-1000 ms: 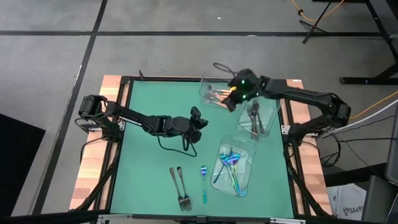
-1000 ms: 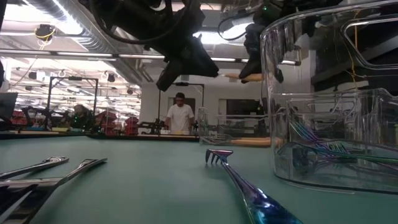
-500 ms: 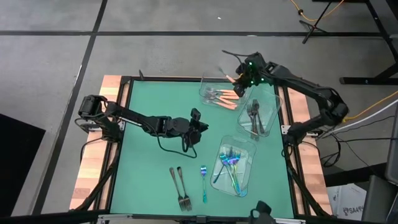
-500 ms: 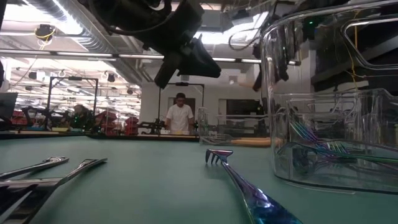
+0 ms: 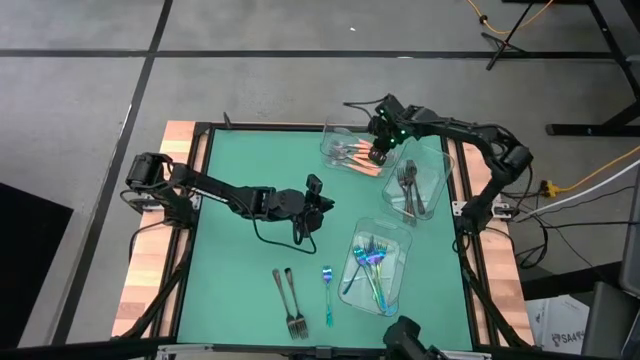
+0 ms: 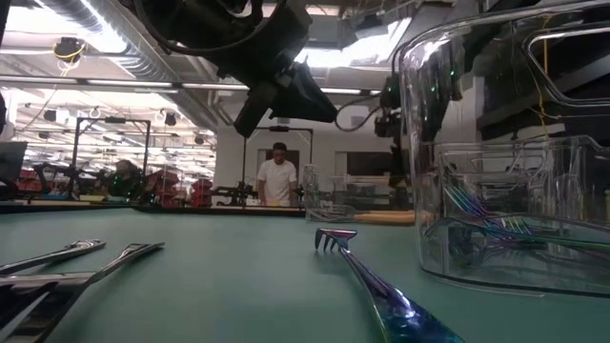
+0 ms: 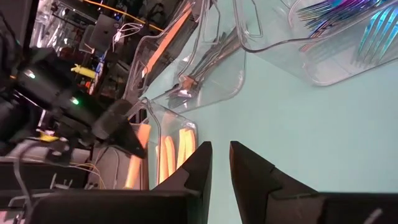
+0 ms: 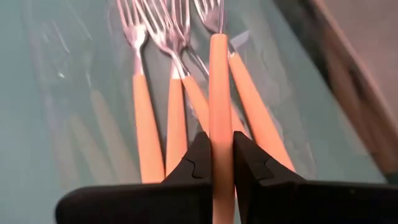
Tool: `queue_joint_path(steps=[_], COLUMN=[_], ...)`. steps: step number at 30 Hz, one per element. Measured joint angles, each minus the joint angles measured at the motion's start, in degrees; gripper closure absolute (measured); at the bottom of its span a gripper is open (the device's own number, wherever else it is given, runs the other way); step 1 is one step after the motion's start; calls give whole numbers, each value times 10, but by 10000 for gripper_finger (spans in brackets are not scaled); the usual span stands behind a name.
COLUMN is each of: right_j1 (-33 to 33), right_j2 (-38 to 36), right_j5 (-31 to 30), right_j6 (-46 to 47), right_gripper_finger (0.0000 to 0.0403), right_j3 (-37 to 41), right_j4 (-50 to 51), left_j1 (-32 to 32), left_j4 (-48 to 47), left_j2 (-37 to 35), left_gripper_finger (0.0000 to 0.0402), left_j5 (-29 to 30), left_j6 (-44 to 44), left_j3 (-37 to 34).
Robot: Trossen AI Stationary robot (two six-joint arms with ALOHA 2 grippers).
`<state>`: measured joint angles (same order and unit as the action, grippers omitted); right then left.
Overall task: Sort silverware by color (type)
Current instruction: Put the orange fork into the top transparent bin
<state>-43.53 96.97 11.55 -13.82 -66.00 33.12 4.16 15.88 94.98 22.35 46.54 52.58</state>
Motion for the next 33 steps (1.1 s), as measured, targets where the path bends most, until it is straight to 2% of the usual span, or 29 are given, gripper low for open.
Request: queue_joint_path(steps=[10, 19, 25, 33], right_j1=[0, 0, 0, 1], right_j2=[50, 54, 57, 57], right_j5=[-16, -26, -68, -72], right_j6=[-4, -4, 1, 0], right_gripper_finger=[391, 388, 356, 322], right_j3=[-2, -2, 0, 0], right_j4=[-5, -6, -2, -3], left_j1=[0, 0, 0, 0], left_j4=[0, 0, 0, 0], left_j2=[0, 0, 0, 0], left_gripper_finger=[352, 352, 352, 352], left_j5=[0, -1, -1, -2], left_j6=[0, -1, -1, -1], left_j3=[0, 0, 0, 0])
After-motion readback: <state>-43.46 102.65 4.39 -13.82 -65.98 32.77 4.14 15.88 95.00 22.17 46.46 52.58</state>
